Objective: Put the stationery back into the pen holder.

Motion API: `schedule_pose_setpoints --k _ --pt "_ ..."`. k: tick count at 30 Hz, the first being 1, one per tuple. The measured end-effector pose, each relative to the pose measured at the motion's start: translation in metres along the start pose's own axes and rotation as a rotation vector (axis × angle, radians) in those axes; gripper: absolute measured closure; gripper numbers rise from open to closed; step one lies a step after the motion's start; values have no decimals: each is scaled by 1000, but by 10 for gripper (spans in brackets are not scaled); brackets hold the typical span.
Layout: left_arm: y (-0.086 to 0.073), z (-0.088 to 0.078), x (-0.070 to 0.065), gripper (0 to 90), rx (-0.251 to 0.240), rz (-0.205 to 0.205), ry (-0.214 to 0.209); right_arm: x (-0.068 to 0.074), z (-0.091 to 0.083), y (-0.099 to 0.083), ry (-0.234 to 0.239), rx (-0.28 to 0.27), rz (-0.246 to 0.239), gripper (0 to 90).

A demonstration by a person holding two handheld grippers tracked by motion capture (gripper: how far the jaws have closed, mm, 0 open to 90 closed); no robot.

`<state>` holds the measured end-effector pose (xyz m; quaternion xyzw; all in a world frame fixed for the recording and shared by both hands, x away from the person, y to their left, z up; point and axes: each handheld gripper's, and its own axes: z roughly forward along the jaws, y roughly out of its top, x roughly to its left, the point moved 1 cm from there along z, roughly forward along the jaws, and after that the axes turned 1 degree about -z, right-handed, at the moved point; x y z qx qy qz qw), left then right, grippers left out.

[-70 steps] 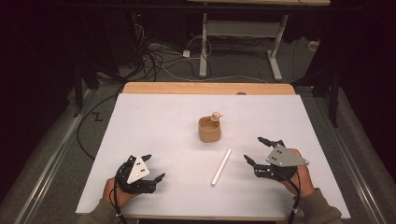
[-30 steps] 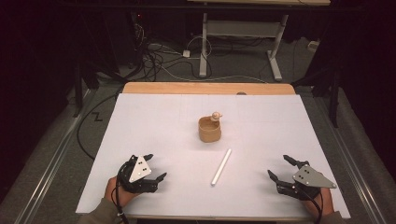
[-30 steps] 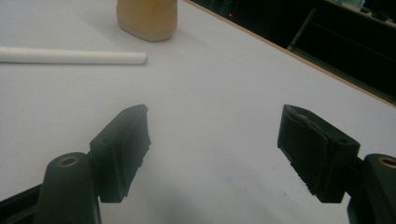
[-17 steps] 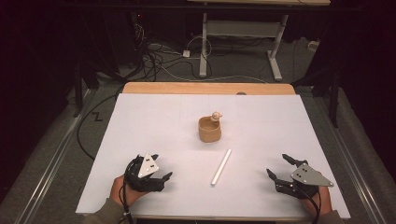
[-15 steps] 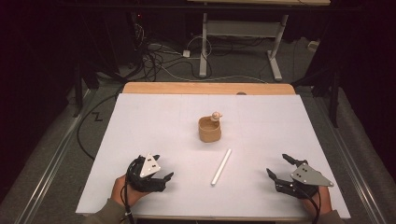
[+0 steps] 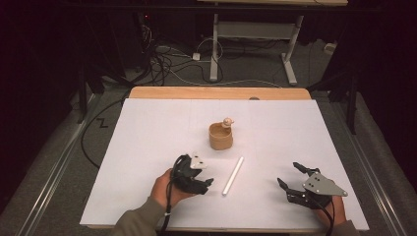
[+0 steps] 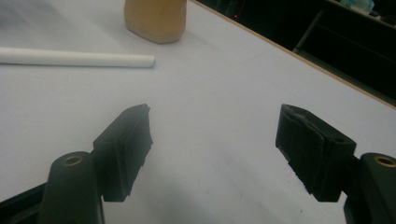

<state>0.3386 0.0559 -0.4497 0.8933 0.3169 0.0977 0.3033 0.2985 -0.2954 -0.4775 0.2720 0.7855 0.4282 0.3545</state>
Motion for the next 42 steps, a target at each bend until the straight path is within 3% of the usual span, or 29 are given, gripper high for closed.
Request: schedule_pose_setpoints --k 8,11,16,26,31,36,42 --pt "54 30 -12 342 78 -34 -72 -2 -2 2 -3 -25 9 266" --pt "71 48 -13 383 117 -56 -74 -1 -2 1 9 -19 -6 266" --pt "87 63 -11 427 159 -89 -32 -1 -1 0 18 -16 -15 266" --pt "97 85 -12 506 229 -96 -5 1 1 0 33 7 -28 267" --pt "98 87 -14 513 228 -90 12 0 1 0 31 5 -24 268" --pt "98 86 -21 651 225 -105 16 0 2 0 33 13 -26 270" --pt "98 86 -24 722 224 -93 19 -1 2 -1 32 18 -18 270"
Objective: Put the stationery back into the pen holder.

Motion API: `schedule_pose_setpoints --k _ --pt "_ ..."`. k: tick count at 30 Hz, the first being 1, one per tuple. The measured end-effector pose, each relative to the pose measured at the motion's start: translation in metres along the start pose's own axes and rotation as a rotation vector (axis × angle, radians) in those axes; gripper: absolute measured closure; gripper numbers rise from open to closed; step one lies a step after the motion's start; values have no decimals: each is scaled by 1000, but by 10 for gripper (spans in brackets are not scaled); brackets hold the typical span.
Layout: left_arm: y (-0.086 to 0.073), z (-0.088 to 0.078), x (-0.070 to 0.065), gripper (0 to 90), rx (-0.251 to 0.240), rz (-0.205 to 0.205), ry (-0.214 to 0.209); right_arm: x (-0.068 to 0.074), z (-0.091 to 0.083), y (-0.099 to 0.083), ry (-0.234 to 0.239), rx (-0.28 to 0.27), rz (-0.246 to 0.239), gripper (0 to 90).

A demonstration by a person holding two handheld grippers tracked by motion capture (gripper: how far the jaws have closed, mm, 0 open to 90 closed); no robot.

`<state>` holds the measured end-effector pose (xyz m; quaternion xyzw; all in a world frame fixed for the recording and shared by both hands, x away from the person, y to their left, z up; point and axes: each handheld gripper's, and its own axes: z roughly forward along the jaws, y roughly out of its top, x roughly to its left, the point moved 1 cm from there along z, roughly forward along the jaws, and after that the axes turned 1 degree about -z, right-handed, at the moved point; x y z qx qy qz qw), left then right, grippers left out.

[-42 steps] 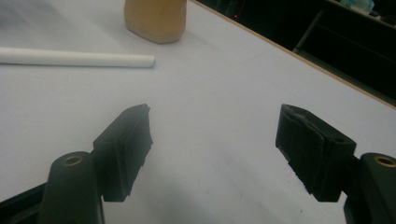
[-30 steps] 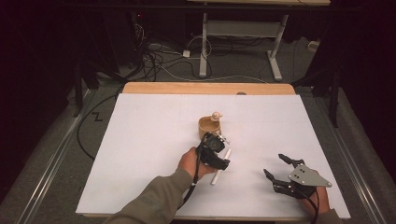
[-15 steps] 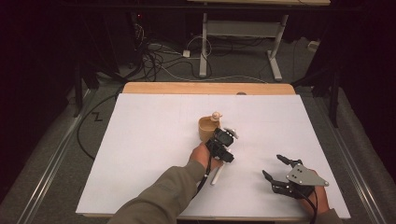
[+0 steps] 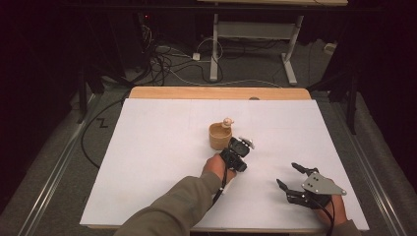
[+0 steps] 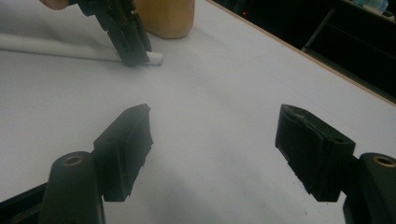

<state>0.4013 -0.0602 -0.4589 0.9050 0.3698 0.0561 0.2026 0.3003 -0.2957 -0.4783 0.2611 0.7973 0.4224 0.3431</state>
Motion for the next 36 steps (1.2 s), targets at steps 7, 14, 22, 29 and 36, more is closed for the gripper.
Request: schedule_pose_setpoints --k 7,14,22,29,36 --pt "0 0 1 751 -3 5 -13 0 0 0 4 3 3 269" --pt "-5 -2 2 752 -47 2 4 -1 0 0 1 1 7 270" --pt "-15 -25 3 752 -157 47 16 -2 -1 0 -12 -7 7 272" --pt "-27 -50 8 752 -251 76 30 -2 -3 2 -17 -29 9 273" --pt "-42 -74 17 752 -364 99 45 -2 -4 1 -22 -34 16 273"
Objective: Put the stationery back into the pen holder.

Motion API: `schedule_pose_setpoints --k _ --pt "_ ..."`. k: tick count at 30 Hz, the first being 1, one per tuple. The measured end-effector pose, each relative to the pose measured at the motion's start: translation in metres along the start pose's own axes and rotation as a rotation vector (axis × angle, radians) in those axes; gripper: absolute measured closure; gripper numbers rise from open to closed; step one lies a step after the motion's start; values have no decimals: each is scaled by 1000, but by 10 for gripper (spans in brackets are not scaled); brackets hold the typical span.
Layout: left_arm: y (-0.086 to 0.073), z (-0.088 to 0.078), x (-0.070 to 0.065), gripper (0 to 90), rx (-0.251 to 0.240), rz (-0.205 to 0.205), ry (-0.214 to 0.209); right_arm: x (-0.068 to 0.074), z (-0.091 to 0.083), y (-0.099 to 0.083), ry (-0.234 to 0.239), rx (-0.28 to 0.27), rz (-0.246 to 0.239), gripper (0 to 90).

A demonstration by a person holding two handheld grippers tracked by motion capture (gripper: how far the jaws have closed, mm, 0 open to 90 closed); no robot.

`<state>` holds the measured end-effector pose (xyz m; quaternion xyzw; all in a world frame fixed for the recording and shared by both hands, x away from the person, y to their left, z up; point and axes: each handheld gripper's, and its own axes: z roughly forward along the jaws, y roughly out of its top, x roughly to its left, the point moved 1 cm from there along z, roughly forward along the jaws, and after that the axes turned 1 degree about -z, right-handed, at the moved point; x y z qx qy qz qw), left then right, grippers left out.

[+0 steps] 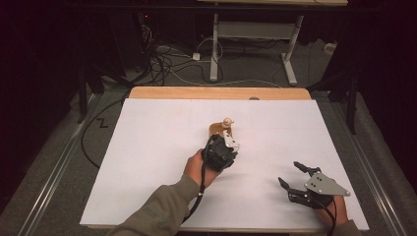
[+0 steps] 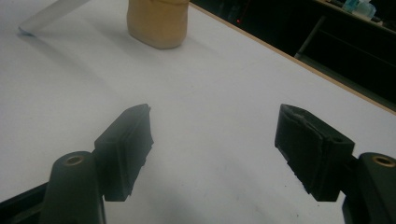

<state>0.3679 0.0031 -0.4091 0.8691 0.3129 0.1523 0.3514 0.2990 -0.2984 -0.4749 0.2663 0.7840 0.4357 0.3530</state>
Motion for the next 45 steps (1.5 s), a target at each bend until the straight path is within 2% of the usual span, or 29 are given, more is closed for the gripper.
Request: schedule_pose_setpoints --k 7,16,21,31,36,45 --pt "-9 -24 8 752 -137 15 21 0 0 0 -1 -4 -1 273" --pt "-20 -47 15 752 -275 -2 32 0 0 -1 -4 0 -1 273" --pt "-24 -56 18 752 -340 -5 21 1 0 -1 -3 0 -5 273" --pt "-21 -68 27 752 -431 -6 22 1 0 0 -1 -4 -6 273" --pt "-15 -74 33 752 -465 -8 26 1 0 0 -1 -3 -7 273" --pt "2 -82 45 752 -518 -28 4 1 0 0 -1 -4 -8 273"
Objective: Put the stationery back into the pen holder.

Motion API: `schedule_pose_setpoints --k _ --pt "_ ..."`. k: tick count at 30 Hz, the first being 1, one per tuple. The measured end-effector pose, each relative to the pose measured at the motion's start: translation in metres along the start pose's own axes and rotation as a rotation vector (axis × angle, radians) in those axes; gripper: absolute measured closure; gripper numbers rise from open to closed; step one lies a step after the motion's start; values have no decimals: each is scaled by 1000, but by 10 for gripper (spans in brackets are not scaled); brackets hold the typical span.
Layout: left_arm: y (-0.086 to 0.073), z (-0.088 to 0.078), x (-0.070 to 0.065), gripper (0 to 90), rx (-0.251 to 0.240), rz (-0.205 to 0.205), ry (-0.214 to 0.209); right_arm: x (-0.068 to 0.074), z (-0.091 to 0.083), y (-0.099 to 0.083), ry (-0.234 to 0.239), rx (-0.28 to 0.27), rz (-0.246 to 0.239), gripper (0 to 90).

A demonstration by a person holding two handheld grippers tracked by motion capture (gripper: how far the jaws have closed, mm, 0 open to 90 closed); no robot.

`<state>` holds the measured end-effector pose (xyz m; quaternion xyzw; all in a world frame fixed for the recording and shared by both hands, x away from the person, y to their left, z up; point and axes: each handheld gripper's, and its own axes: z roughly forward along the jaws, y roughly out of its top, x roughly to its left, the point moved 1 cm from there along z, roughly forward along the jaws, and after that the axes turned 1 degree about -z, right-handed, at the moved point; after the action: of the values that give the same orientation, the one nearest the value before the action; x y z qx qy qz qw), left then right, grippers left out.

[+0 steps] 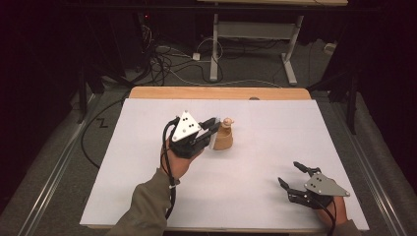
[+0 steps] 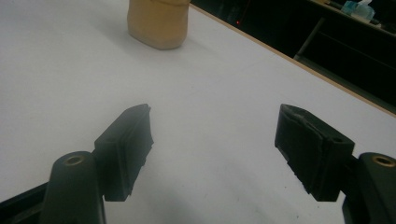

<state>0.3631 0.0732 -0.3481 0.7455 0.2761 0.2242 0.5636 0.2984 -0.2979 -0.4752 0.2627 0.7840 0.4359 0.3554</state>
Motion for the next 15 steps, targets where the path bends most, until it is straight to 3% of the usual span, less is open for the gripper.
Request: schedule_pose_setpoints --k 15 --pt "14 19 12 752 -26 -2 -14 0 0 0 1 -4 -2 273"
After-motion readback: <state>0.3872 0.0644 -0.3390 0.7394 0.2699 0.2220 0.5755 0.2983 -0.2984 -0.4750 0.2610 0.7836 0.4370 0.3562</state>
